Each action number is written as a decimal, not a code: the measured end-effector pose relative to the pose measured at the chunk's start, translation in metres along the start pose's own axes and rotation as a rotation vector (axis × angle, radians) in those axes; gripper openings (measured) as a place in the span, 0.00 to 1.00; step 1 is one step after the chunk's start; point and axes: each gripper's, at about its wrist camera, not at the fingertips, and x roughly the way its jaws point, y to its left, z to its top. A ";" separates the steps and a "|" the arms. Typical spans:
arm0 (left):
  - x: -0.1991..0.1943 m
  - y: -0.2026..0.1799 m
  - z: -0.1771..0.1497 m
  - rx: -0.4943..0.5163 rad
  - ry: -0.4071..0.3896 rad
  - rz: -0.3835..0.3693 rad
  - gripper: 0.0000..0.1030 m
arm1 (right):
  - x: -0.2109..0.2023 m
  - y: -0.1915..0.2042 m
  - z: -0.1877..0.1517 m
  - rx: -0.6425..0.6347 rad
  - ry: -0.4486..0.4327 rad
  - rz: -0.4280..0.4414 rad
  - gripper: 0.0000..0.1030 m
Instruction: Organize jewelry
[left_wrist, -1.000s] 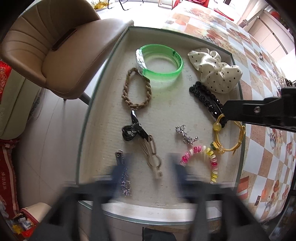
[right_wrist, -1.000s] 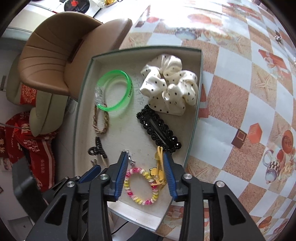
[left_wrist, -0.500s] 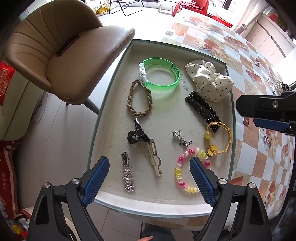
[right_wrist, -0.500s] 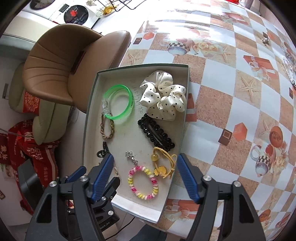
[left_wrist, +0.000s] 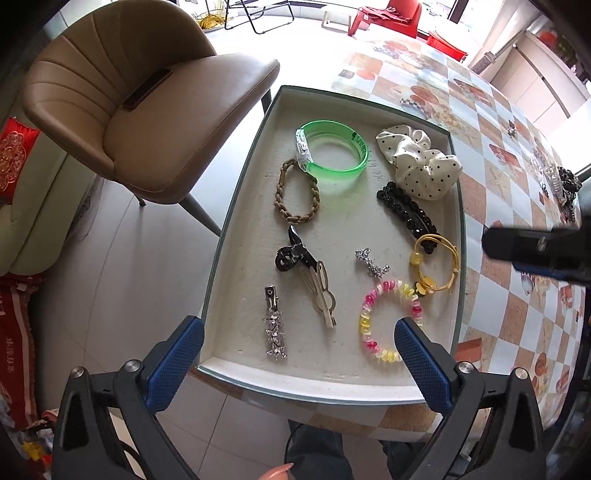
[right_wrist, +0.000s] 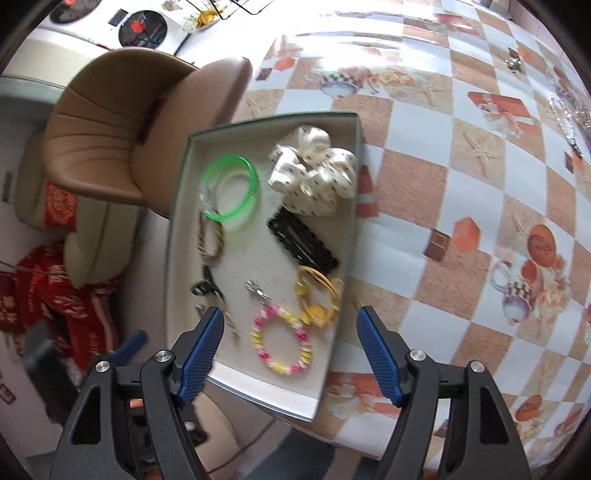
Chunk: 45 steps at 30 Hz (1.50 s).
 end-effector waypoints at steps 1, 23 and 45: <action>0.000 0.000 -0.001 0.001 0.000 0.001 1.00 | 0.001 -0.001 -0.003 0.001 0.004 -0.009 0.75; -0.057 0.026 -0.006 0.045 -0.084 -0.005 1.00 | -0.036 0.029 -0.047 -0.086 -0.142 -0.214 0.89; -0.138 0.031 -0.020 -0.073 -0.176 0.039 1.00 | -0.099 0.083 -0.063 -0.247 -0.240 -0.302 0.89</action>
